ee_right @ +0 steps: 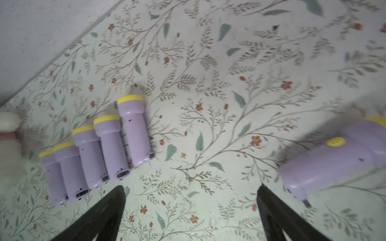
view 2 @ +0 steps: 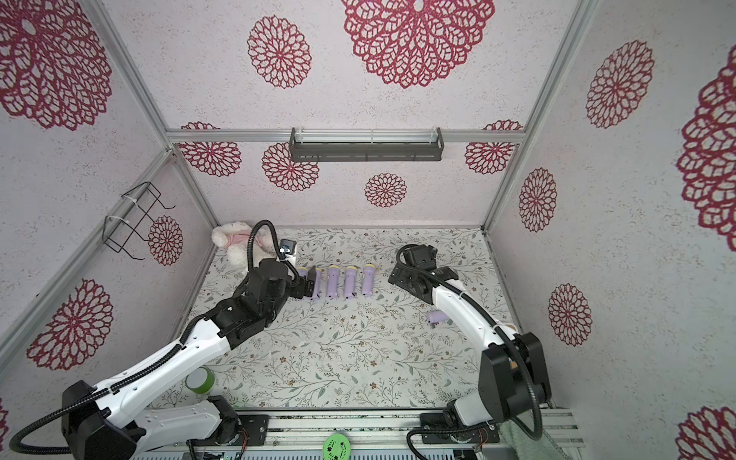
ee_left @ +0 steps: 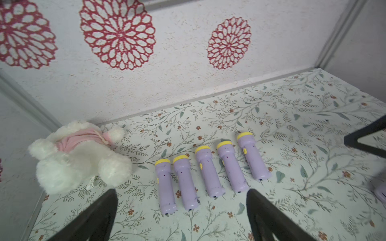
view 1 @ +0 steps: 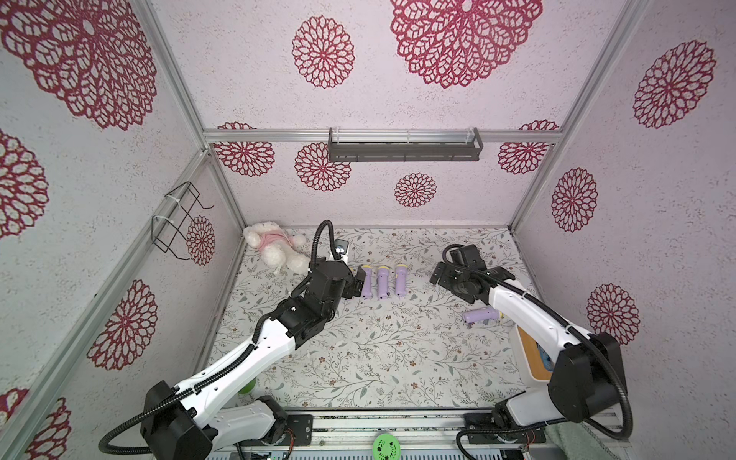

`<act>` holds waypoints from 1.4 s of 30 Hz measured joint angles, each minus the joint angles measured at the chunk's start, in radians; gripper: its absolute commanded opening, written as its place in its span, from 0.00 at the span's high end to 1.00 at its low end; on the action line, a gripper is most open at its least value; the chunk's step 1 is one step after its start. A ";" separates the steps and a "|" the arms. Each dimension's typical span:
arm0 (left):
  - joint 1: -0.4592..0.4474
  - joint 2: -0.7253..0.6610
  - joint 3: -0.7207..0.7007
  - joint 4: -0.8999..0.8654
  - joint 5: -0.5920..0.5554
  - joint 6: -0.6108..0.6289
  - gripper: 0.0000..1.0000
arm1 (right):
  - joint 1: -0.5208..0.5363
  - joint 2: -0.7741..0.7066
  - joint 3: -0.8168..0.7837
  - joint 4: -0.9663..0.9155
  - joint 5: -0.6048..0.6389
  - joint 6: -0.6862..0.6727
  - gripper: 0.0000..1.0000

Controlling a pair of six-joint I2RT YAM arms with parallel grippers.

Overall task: Close the plug at the bottom of the flashlight
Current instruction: Place the flashlight at the center of the board, then pick up the flashlight from the center of the board.

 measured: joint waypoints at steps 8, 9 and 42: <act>-0.083 0.009 -0.005 0.000 0.176 0.063 0.03 | -0.030 -0.096 -0.011 -0.195 0.126 0.104 0.01; -0.098 0.019 -0.005 0.000 0.196 0.073 0.03 | -0.042 -0.094 -0.013 -0.211 0.126 0.111 0.01; -0.391 0.293 -0.004 -0.033 0.206 0.354 0.03 | -0.307 -0.057 -0.309 -0.008 -0.121 0.198 0.16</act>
